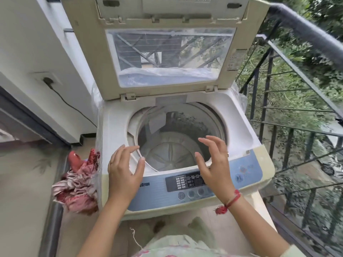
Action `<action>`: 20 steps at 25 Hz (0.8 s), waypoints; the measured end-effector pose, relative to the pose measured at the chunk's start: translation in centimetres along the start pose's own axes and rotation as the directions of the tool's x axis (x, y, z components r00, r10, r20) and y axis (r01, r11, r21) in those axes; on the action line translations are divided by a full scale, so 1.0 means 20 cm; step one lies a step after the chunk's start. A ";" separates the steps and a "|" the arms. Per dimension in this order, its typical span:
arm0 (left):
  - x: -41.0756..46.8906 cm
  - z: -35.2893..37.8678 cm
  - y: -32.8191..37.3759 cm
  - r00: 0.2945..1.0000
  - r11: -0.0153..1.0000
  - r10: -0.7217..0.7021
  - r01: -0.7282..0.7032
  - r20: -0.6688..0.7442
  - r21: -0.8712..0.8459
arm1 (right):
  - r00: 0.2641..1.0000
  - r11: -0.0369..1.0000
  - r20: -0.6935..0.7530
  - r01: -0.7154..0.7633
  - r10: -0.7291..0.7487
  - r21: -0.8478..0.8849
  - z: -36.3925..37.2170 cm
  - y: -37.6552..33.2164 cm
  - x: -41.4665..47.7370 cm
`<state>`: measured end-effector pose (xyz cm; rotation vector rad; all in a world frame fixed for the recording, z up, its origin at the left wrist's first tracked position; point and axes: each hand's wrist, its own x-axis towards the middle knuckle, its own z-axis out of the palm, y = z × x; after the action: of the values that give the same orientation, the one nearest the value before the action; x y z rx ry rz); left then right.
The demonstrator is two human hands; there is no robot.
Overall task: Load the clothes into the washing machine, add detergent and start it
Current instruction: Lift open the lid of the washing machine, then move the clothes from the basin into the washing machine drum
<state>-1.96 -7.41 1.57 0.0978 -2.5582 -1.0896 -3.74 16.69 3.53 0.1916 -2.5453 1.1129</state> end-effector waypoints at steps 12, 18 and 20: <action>-0.34 -0.51 -0.18 0.901 0.869 -0.293 0.390 -0.319 0.304 | 0.905 0.952 0.341 0.172 -0.255 0.254 0.37 -0.30 0.02; -0.46 -0.75 -0.58 0.826 0.776 -0.429 0.544 -0.367 0.318 | 0.786 0.911 0.474 0.273 -0.397 0.309 0.72 -0.62 -0.02; -0.44 -0.81 -0.76 0.832 0.777 -0.440 0.541 -0.338 0.322 | 0.785 0.896 0.438 0.340 -0.437 0.285 0.86 -0.75 -0.01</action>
<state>10.83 -27.47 -1.47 1.0061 -2.5413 -0.6128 -4.18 -6.08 2.80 1.1423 -2.6142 1.2525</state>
